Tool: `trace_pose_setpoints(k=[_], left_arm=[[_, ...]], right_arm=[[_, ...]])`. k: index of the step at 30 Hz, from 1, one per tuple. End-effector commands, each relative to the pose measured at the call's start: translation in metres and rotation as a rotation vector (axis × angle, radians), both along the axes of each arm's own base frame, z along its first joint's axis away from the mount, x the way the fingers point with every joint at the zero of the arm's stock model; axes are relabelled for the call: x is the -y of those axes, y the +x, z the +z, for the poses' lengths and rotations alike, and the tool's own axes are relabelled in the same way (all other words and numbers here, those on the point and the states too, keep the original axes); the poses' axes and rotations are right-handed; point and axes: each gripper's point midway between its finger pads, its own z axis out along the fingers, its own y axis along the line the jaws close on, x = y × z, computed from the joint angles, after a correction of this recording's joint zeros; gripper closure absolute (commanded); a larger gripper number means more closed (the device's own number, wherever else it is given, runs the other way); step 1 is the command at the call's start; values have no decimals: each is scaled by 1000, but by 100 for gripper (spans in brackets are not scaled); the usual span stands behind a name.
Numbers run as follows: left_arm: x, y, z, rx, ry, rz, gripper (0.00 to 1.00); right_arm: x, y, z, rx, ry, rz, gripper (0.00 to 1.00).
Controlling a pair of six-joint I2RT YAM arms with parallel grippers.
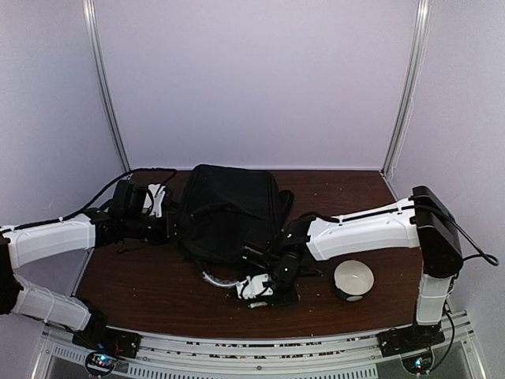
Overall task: Pack the student bag
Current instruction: Pick up the pen from the center of the board, then place the pen in the lower front pocket of the bag.
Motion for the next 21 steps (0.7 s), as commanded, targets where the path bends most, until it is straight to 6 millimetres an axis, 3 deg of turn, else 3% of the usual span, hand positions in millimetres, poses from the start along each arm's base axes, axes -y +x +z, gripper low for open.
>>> trace_pose_setpoints(k=[1,5,14,18,21], left_arm=[[19,14,48,154,-92,-66,100],[20,13,47,147,-91,-71,100],[22,13,46,137,-93,-83,100],[24,11,48,137,-101,-94,100],[25,9,53,143,-110,-104,100]], right_arm=[[-18,2,58,7,102,-4,95],[-27,13,93,45,165,3,95],[-70,80,201,205,501,-40,95],[-93,116,222,312,617,-56,94],[-107,138,220,335,639,-70,94]])
